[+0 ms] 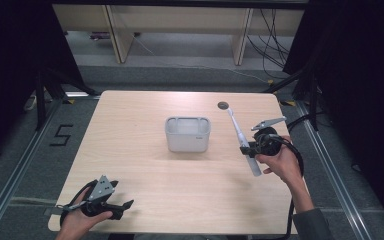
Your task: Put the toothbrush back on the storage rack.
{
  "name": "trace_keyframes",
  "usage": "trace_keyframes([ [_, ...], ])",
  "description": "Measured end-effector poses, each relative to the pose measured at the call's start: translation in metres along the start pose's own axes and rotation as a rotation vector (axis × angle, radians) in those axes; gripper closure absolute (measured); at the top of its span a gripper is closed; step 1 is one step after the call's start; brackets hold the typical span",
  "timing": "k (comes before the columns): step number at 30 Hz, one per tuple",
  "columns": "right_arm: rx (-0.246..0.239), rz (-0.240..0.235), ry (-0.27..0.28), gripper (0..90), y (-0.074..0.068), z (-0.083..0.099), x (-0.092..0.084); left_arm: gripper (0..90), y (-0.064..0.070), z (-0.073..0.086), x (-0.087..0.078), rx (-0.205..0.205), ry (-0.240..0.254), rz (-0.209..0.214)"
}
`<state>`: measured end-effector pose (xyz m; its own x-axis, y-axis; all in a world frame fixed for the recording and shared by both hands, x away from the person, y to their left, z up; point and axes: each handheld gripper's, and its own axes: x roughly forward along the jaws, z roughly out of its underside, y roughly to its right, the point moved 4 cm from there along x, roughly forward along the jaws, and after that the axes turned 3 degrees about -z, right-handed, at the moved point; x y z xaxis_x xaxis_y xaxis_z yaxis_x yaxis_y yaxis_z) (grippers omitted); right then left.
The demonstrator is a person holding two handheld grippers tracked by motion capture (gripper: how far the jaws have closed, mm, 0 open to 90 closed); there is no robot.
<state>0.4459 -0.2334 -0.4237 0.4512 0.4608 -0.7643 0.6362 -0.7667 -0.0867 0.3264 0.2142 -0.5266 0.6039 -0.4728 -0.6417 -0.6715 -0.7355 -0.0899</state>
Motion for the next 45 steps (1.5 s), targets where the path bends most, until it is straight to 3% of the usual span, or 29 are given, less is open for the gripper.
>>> trace_keyframes([
  [1,0.02,-0.003,0.036,66.7,-0.002,-0.003,0.001,15.0,0.002,-0.001,-0.001,-0.013,0.0,0.006],
  [3,-0.042,-0.014,0.091,66.7,0.0,-0.01,0.004,15.0,0.002,0.0,-0.001,-0.012,0.0,0.007],
  [4,-0.018,-0.013,0.102,66.7,-0.002,-0.012,0.004,15.0,0.0,0.0,0.0,0.002,-0.007,-0.009],
  [5,-0.028,-0.013,0.099,66.7,-0.003,-0.014,0.004,15.0,0.0,0.0,0.0,0.002,-0.002,-0.002],
  [6,-0.008,-0.033,0.127,66.6,-0.007,-0.021,0.005,15.0,0.001,0.0,-0.002,0.0,-0.007,0.007],
  [13,-0.004,-0.037,0.184,66.6,-0.008,-0.037,0.009,15.0,0.001,0.0,-0.002,-0.002,-0.006,0.006],
  [16,0.007,-0.042,0.25,66.6,-0.009,-0.046,0.009,15.0,0.0,0.0,-0.002,0.006,-0.009,-0.002],
  [17,0.008,-0.053,0.248,66.6,-0.009,-0.048,0.009,15.0,0.0,0.0,-0.002,0.003,-0.007,0.002],
  [19,-0.004,-0.037,0.283,66.6,-0.01,-0.054,0.007,15.0,0.002,-0.001,-0.001,-0.013,0.006,0.009],
  [23,-0.017,-0.02,0.361,66.7,-0.011,-0.067,0.004,15.0,0.001,0.0,-0.001,0.0,0.002,0.005],
  [24,-0.013,-0.04,0.368,66.6,-0.013,-0.07,0.003,15.0,0.001,0.0,-0.002,-0.002,-0.004,0.006],
  [31,-0.003,-0.043,0.434,66.6,-0.02,-0.091,0.003,15.0,0.0,-0.001,-0.002,0.007,-0.007,0.0],
  [33,-0.006,-0.055,0.439,66.6,-0.021,-0.096,0.005,15.0,0.002,-0.001,-0.001,-0.013,0.011,0.011],
  [36,-0.002,-0.071,0.471,66.6,-0.027,-0.108,0.01,15.0,0.0,-0.001,-0.002,0.004,0.0,0.004],
  [45,-0.024,-0.068,0.49,66.6,-0.035,-0.131,0.022,15.0,0.001,-0.001,-0.002,-0.011,0.013,0.009],
])
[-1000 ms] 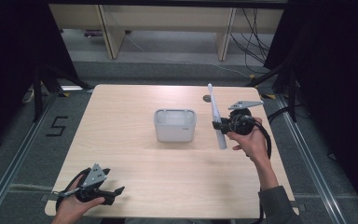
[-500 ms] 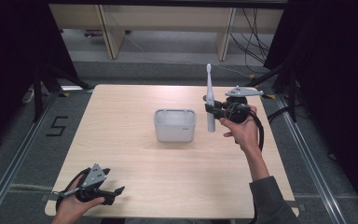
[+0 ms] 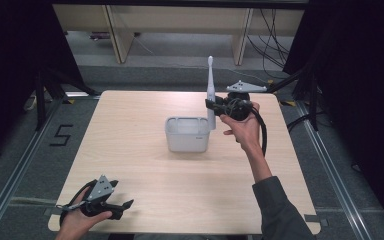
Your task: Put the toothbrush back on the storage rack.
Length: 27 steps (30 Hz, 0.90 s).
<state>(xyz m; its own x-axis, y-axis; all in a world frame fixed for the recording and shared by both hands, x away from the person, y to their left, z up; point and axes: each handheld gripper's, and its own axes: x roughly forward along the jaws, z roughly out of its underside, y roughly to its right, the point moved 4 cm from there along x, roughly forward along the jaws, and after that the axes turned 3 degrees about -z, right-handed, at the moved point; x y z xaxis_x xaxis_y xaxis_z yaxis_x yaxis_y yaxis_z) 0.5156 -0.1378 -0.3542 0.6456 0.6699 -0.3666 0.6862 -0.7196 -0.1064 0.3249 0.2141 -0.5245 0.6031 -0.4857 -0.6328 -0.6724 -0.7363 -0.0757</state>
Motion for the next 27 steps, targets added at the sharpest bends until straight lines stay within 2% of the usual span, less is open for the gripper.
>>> trace_keyframes([
  [1,0.01,0.002,-0.002,66.6,-0.001,0.0,0.002,15.0,0.0,0.0,0.0,0.001,0.0,0.0],
  [2,-0.005,-0.011,-0.003,66.6,-0.001,-0.001,0.006,15.0,0.0,0.0,0.0,0.002,0.001,0.001],
  [7,0.003,0.009,-0.007,66.6,-0.002,0.0,0.017,15.0,0.0,0.0,-0.001,0.007,-0.007,0.002],
  [9,-0.007,0.009,0.0,66.6,-0.001,0.0,0.02,15.0,0.0,0.0,-0.001,0.004,-0.007,0.001],
  [10,0.004,0.004,-0.006,66.6,-0.001,0.001,0.021,15.0,0.0,0.0,-0.001,0.005,-0.007,0.003],
  [16,-0.001,0.027,0.002,66.6,0.003,0.003,0.028,15.0,0.001,0.0,-0.001,-0.001,-0.002,0.003],
  [17,0.014,0.018,-0.004,66.6,0.002,0.004,0.029,15.0,0.001,0.0,0.0,0.001,0.006,0.006],
  [19,0.003,0.028,-0.006,66.6,0.004,0.005,0.031,15.0,0.0,0.0,0.0,0.004,-0.001,0.004],
  [20,0.016,0.025,-0.005,66.6,0.003,0.005,0.032,15.0,0.0,0.0,-0.001,0.01,-0.004,0.004],
  [24,0.02,0.04,-0.003,66.6,0.005,0.008,0.035,15.0,0.0,0.0,0.0,0.01,-0.006,0.003],
  [25,0.011,0.047,0.007,66.6,0.006,0.008,0.035,15.0,0.002,0.0,0.0,-0.005,0.005,0.006],
  [27,0.027,0.041,0.0,66.6,0.007,0.01,0.037,15.0,0.001,0.0,0.0,-0.004,0.008,0.004],
])
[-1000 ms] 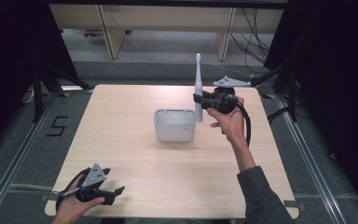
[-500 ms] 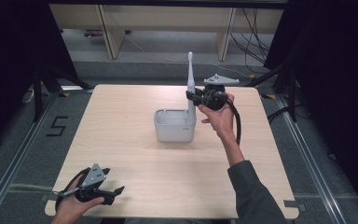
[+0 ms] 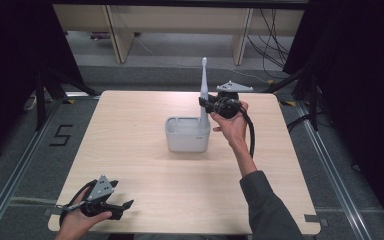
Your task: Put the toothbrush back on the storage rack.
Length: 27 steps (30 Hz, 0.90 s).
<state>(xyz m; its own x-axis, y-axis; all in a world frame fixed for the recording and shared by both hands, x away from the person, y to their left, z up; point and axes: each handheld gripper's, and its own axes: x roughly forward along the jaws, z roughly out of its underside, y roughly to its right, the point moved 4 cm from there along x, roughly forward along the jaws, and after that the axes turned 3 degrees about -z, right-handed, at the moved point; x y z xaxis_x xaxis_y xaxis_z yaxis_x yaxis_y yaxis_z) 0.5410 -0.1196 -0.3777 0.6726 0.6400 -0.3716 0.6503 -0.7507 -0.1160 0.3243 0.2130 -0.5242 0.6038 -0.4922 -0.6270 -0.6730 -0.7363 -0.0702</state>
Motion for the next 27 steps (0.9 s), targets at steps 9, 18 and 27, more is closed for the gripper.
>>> trace_keyframes([
  [9,-0.009,0.023,-0.017,66.5,-0.001,0.005,0.005,15.0,0.0,0.0,-0.001,0.005,-0.004,0.002],
  [18,-0.018,0.036,-0.029,66.5,0.001,0.014,0.007,15.0,-0.001,0.0,-0.001,0.01,-0.012,0.002],
  [27,-0.019,0.037,-0.07,66.6,0.0,0.027,0.008,15.0,-0.001,0.001,0.0,0.01,-0.011,0.002],
])
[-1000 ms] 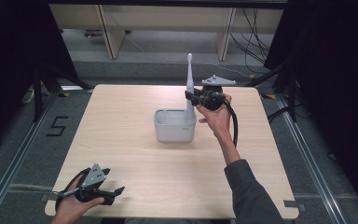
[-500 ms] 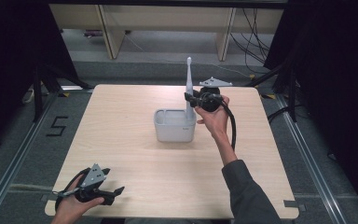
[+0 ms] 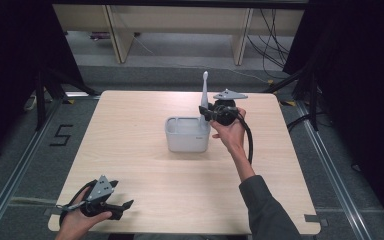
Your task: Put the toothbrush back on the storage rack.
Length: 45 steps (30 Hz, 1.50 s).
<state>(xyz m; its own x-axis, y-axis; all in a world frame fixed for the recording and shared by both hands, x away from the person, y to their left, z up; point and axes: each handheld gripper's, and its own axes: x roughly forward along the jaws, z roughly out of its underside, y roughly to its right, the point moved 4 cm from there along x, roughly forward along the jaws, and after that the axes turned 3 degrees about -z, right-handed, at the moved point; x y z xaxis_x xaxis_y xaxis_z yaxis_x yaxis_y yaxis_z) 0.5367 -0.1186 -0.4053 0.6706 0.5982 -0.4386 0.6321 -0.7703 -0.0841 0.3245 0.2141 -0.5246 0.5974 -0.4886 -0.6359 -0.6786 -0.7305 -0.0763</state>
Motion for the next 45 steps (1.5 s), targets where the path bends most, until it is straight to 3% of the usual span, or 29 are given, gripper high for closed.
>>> trace_keyframes([
  [1,-0.018,0.0,0.003,66.6,0.002,0.001,0.001,15.0,0.0,0.0,0.0,-0.003,0.002,-0.004],
  [8,-0.015,0.009,-0.027,66.6,0.0,0.009,0.002,15.0,0.0,0.0,0.0,0.006,-0.001,-0.004],
  [9,-0.039,0.014,-0.019,66.6,0.001,0.009,0.003,15.0,0.0,0.0,0.0,0.0,0.002,0.0],
  [16,-0.02,0.011,-0.039,66.6,0.0,0.015,0.005,15.0,0.0,0.0,0.0,0.0,0.0,-0.001],
  [17,-0.038,0.012,-0.034,66.6,0.001,0.015,0.005,15.0,0.0,0.0,0.0,0.004,-0.001,-0.004],
  [20,-0.016,0.008,-0.048,66.6,0.0,0.018,0.006,15.0,0.0,0.0,0.0,0.0,0.0,0.0],
  [21,-0.036,0.01,-0.042,66.6,0.001,0.018,0.006,15.0,0.0,0.0,0.0,0.0,0.001,-0.001],
  [23,-0.026,0.015,-0.036,66.6,0.001,0.02,0.007,15.0,0.0,0.0,0.0,0.006,0.0,-0.004],
  [26,-0.048,0.012,-0.052,66.6,0.003,0.023,0.008,15.0,0.0,0.0,0.0,0.001,0.0,-0.001],
  [28,-0.023,0.021,-0.048,66.6,0.001,0.024,0.008,15.0,0.0,0.0,0.0,0.007,-0.003,-0.005],
  [32,-0.048,0.014,-0.057,66.7,0.003,0.026,0.01,15.0,0.0,0.0,0.0,0.003,-0.002,0.0],
  [35,-0.043,0.01,-0.069,66.7,0.002,0.027,0.011,15.0,0.0,0.0,0.0,0.001,-0.001,0.001],
  [36,-0.016,0.015,-0.075,66.7,-0.001,0.028,0.01,15.0,0.0,0.0,0.0,0.001,-0.001,0.001],
  [37,-0.046,0.016,-0.07,66.7,0.002,0.028,0.011,15.0,0.0,0.0,0.0,0.001,0.001,0.001],
  [41,-0.022,0.015,-0.085,66.9,0.0,0.03,0.011,15.0,0.0,0.0,0.0,0.004,-0.004,0.001],
  [45,-0.044,0.01,-0.071,67.4,0.001,0.03,0.012,15.0,0.0,0.0,0.001,0.005,0.002,-0.001],
])
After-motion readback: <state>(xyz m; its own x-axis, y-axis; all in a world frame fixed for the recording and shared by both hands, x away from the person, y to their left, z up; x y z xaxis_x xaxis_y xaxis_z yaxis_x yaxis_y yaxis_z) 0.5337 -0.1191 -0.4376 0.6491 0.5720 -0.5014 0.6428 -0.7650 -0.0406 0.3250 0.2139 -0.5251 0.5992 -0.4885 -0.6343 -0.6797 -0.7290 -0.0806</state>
